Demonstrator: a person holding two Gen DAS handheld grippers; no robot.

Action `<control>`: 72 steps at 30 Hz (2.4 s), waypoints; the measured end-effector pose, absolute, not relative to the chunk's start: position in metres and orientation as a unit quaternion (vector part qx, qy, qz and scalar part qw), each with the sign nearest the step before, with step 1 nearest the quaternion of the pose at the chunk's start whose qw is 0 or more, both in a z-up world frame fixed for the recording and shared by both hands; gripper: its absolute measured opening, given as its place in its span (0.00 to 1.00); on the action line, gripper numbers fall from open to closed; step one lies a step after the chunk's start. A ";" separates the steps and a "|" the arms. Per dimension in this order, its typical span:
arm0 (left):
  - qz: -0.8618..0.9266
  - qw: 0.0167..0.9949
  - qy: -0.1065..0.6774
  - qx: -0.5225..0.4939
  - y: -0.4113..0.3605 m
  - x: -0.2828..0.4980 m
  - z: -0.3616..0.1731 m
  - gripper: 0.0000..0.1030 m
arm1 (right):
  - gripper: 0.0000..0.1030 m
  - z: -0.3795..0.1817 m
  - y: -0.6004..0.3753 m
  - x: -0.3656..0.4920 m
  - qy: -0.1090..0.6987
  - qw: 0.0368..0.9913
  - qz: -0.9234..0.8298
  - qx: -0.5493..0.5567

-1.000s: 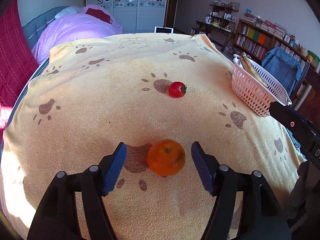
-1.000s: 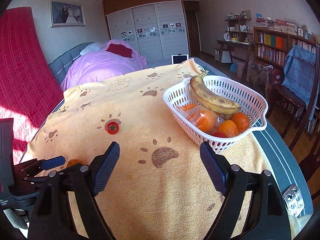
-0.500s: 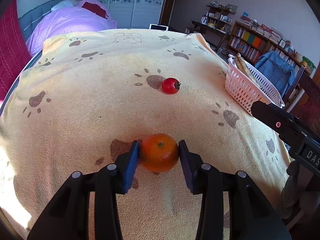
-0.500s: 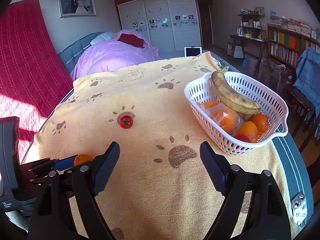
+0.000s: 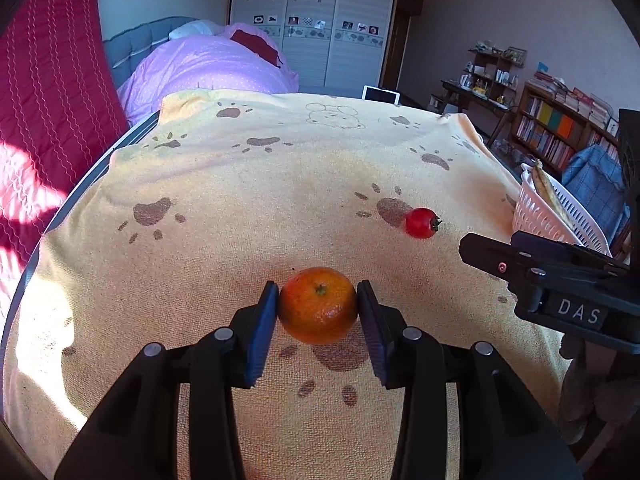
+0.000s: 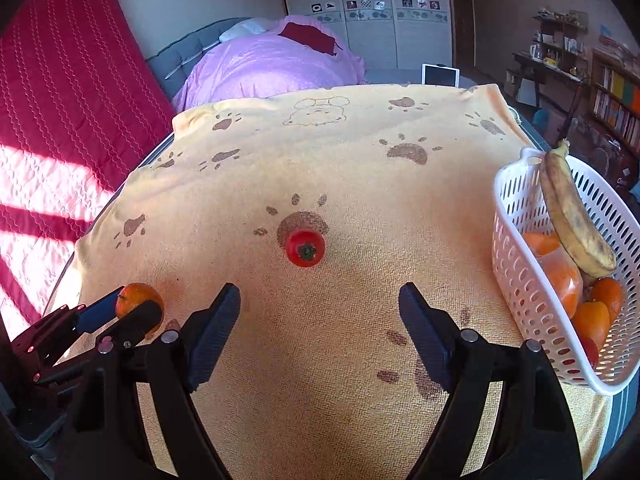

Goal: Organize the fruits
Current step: 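Close the right tool on the red cherry tomato while the left tool holds the orange, then carry the tomato into the basket and open the right tool while the left tool holds the orange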

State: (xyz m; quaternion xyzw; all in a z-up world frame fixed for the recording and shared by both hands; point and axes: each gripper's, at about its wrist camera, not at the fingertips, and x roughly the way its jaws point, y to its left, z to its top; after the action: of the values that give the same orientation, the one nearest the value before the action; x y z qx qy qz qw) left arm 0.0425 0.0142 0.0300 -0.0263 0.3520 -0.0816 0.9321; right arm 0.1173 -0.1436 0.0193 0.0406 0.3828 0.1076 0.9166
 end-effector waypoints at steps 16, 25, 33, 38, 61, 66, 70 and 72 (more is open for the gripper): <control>-0.054 0.928 0.365 -0.053 0.027 0.050 0.025 0.40 | 0.45 -0.007 -0.121 0.182 0.427 0.897 0.115 0.029; -0.058 0.925 0.372 -0.053 0.026 0.053 0.023 0.40 | 0.28 -0.006 -0.121 0.183 0.424 0.899 0.106 0.018; -0.061 0.925 0.372 -0.049 0.024 0.054 0.023 0.40 | 0.28 -0.006 -0.121 0.172 0.419 0.902 0.107 0.021; -0.061 0.925 0.371 -0.048 0.023 0.054 0.023 0.40 | 0.28 -0.003 -0.121 0.158 0.413 0.904 0.108 0.026; -0.063 0.927 0.367 -0.040 0.021 0.052 0.025 0.40 | 0.28 0.011 -0.130 0.112 0.398 0.909 0.109 0.064; -0.065 0.928 0.366 -0.038 0.020 0.051 0.025 0.40 | 0.28 0.012 -0.134 0.106 0.396 0.909 0.107 0.072; -0.064 0.928 0.366 -0.038 0.020 0.051 0.025 0.40 | 0.28 0.014 -0.135 0.101 0.393 0.910 0.107 0.076; -0.064 0.928 0.366 -0.038 0.020 0.051 0.025 0.40 | 0.28 0.015 -0.135 0.098 0.392 0.910 0.108 0.077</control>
State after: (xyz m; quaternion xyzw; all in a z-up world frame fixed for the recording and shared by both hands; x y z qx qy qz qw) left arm 0.0510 0.0198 0.0252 -0.0376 0.3658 -0.0642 0.9277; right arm 0.0984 -0.1348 0.0148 0.0771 0.3922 0.1082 0.9102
